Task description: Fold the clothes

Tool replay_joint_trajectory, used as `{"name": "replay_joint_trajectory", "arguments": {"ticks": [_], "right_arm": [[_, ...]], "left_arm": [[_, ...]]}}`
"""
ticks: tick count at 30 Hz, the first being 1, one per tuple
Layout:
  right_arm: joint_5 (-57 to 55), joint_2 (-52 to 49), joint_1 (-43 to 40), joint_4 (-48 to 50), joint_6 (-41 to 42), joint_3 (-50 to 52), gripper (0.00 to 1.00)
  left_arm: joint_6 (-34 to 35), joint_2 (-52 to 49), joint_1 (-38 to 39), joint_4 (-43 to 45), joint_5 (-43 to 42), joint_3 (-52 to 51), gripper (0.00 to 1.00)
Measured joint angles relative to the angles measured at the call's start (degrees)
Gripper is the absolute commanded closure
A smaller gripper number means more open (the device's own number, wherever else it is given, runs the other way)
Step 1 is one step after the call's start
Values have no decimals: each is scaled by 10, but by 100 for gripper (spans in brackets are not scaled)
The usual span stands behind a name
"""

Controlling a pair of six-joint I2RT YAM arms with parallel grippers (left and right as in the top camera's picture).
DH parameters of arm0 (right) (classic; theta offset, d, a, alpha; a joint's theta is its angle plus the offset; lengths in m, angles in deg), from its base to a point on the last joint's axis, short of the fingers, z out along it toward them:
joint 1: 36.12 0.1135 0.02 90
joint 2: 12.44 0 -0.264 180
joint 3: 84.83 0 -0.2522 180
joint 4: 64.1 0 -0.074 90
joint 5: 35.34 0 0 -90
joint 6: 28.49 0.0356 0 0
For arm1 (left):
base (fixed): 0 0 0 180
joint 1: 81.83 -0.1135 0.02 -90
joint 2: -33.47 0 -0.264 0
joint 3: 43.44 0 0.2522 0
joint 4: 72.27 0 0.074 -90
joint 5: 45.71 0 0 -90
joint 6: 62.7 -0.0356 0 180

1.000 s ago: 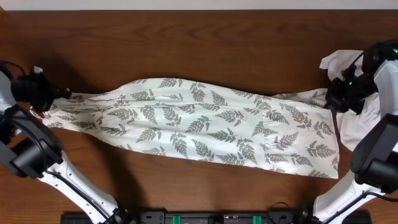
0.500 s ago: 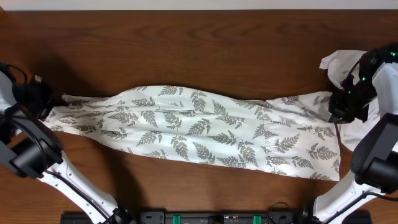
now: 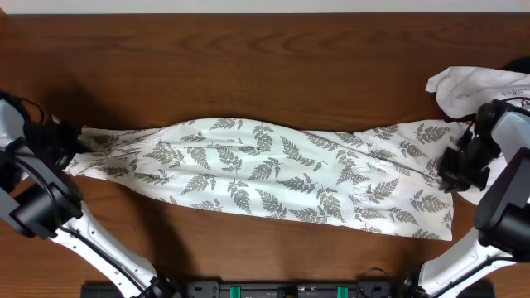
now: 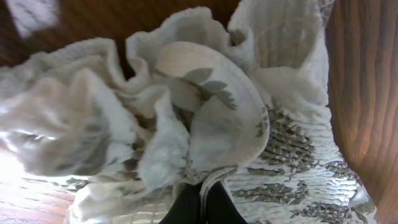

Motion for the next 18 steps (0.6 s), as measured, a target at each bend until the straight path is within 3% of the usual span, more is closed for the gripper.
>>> {"name": "replay_joint_trajectory", "arguments": {"ticks": [4,18], "right_arm": [[25,0,-2,-3,1,-2,60],[105,0,-2,-93,-21,-95,58]], "left_arm": [[0,0,-3,1,0,0,94],[0,0,-3,2,0,0,94]]}}
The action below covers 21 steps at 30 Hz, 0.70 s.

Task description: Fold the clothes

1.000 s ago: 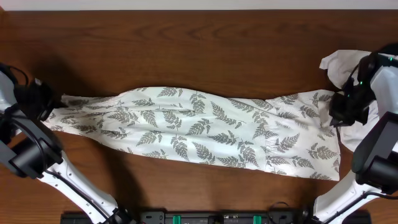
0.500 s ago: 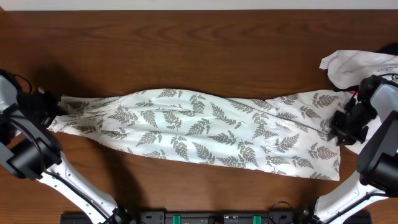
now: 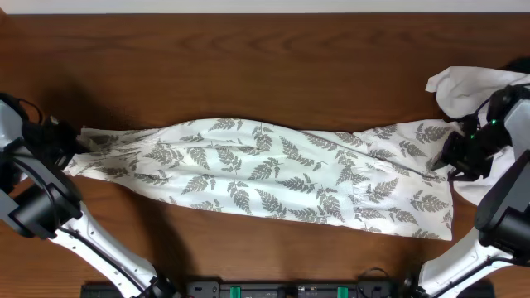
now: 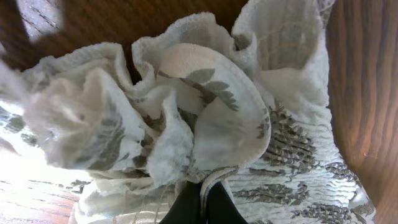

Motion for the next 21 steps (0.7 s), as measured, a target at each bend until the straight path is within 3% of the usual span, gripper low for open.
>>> {"name": "replay_joint_trajectory", "arguments": {"ticks": [13,18,21], "right_arm": [[19,0,0,5,-8,20,53],[20,0,0,42,-7,57,54],[21,0,0,79,1,79,60]], "left_arm": [[0,0,0,1,0,0,94],[0,0,0,1,0,0,94],[0,0,0,1,0,0,94]]}}
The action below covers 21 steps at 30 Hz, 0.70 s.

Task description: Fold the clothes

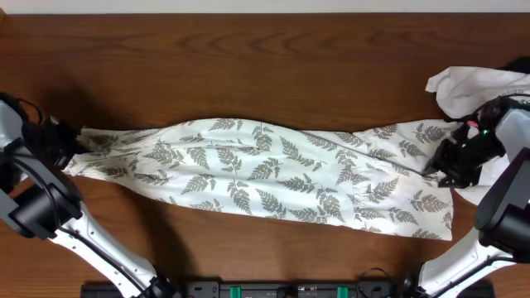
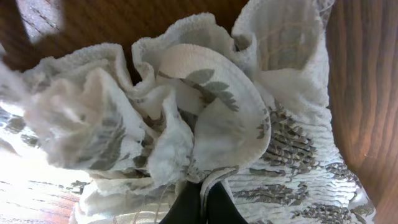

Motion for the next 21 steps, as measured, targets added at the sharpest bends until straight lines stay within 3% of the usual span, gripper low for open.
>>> {"name": "replay_joint_trajectory", "arguments": {"ticks": [1,3,4,21], "right_arm": [[0,0,0,9,3,6,66],[1,0,0,28,10,16,95],[1,0,0,33,15,19,99],[14,0,0,24,23,21,99]], "left_arm": [[0,0,0,0,0,0,94],[0,0,0,0,0,0,94],[0,0,0,0,0,0,94],[16,0,-29,24,-3,0,94]]}}
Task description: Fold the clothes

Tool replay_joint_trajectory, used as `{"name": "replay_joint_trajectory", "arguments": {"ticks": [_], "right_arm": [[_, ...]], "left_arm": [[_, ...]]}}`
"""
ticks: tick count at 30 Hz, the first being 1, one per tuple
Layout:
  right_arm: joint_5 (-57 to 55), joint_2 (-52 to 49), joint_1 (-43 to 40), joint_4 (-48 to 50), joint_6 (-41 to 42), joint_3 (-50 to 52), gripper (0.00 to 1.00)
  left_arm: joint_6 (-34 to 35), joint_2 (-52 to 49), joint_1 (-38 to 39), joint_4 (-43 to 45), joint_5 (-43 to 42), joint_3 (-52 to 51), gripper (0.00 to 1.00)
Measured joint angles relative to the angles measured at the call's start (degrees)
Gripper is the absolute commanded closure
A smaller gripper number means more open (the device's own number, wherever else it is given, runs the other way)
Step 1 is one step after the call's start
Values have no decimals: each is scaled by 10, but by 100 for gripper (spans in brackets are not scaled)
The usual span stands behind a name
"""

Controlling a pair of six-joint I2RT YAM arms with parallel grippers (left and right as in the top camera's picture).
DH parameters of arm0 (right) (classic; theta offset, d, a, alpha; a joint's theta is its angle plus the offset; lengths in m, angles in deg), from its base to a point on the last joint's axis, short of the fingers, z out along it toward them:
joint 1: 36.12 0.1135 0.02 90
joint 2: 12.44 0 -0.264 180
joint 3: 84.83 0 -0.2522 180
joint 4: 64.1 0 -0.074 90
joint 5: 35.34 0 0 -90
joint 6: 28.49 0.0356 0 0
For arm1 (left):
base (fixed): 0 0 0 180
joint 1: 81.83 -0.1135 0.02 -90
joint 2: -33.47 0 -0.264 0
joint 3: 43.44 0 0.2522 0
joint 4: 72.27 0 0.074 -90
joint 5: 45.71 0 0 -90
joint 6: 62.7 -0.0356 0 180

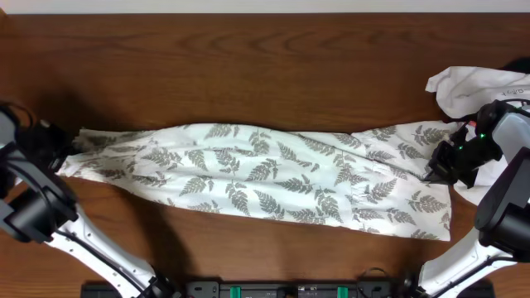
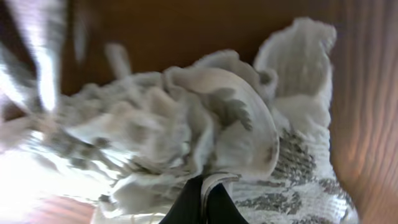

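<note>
A white garment with a grey fern print (image 1: 265, 178) lies stretched in a long band across the brown table, left to right. At its left end my left gripper (image 1: 60, 149) is shut on the bunched, ruffled edge. In the left wrist view the black fingertips (image 2: 202, 202) pinch a cloth hem, with gathered fabric (image 2: 205, 118) above them, blurred. At the right end my right gripper (image 1: 443, 170) sits on the cloth's upper right corner; whether it pinches the cloth cannot be told.
A crumpled white garment (image 1: 472, 87) lies at the far right edge, just behind the right arm. Bare wooden tabletop (image 1: 248, 74) lies behind the stretched cloth and in front of it. Both arm bases stand at the near edge.
My left gripper has shifted a little further left with the cloth end, and the band now looks flatter and tauter. The left wrist view is blurred. The right gripper stays about where it was.
The garment lay stretched between both grippers at every moment, the left one shut on its ruffled end. The right gripper stood at the right corner, then slightly higher, then back lower. Now the left end sits further left and the cloth lies straighter.
</note>
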Motion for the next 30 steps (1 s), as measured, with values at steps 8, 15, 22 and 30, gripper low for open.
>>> {"name": "replay_joint_trajectory", "arguments": {"ticks": [8,15,22,30], "right_arm": [[5,0,-22,12,1,0,99],[2,0,-47,15,4,0,99],[-12,0,-49,15,4,0,99],[-14,0,-49,15,4,0,99]], "left_arm": [[12,0,-47,4,-18,0,94],[14,0,-54,5,-27,0,94],[14,0,-54,7,-28,-2,94],[13,0,-54,8,-59,-3,94]]}}
